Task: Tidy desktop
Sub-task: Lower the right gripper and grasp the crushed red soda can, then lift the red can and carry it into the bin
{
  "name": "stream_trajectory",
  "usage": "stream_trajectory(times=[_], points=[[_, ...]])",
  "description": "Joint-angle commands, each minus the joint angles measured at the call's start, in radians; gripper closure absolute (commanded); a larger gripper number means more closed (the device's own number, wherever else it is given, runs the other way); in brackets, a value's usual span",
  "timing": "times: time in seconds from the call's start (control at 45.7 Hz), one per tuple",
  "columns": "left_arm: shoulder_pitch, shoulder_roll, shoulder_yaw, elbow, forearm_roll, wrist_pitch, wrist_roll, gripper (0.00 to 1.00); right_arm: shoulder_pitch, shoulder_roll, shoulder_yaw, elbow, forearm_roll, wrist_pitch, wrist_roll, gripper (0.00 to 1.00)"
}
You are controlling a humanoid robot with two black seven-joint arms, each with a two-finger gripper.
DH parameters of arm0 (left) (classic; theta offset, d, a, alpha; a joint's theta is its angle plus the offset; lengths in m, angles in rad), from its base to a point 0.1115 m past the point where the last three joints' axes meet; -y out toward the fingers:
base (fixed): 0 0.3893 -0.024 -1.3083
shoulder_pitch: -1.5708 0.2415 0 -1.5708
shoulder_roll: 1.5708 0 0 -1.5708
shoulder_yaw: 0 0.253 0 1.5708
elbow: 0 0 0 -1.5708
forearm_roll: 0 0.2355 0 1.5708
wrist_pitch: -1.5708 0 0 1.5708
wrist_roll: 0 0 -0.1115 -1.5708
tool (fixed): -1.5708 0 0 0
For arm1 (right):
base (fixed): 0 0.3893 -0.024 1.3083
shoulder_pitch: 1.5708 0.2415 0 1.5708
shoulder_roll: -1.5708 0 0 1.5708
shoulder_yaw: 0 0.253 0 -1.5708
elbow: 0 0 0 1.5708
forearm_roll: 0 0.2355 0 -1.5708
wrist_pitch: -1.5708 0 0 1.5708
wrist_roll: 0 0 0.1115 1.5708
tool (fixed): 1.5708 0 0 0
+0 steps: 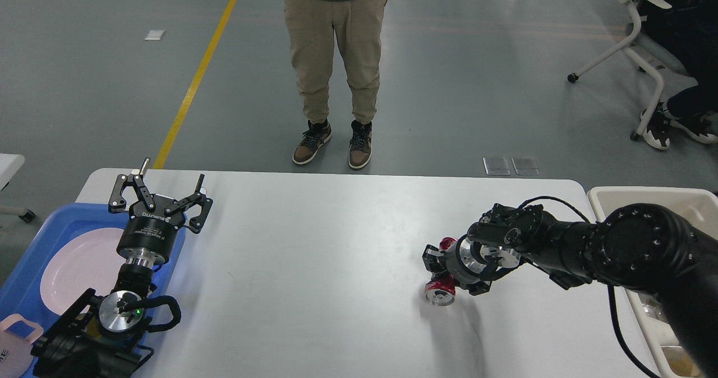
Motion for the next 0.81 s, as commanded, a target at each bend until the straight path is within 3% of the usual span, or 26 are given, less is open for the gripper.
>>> stream_trajectory(times=[0.0, 0.175, 0.525, 0.678, 0.787], points=[[0.0, 0.0, 0.0, 0.0, 0.0, 0.0, 0.0, 0.04, 0.001, 0.002, 0.0, 0.001, 0.0, 0.0, 0.0, 1.0], [0.0, 0.0, 0.0, 0.0, 0.0, 0.0, 0.0, 0.04, 0.074, -0.03, -0.008, 0.118, 0.009, 0.008, 0.0, 1.0], [0.0, 0.0, 0.0, 0.0, 0.0, 0.0, 0.0, 0.04, 0.588, -0.193, -0.27, 0.677, 0.011, 0.049, 0.023, 1.0], [0.0, 0.0, 0.0, 0.001, 0.0, 0.0, 0.0, 0.04, 0.836, -0.221, -0.38, 0.863, 0.009, 0.151, 0.144, 1.0], [0.0, 0.0, 0.0, 0.001, 0.0, 0.0, 0.0, 0.04, 0.981, -0.213, -0.445, 0.966, 0.008, 0.189, 0.205, 1.0]])
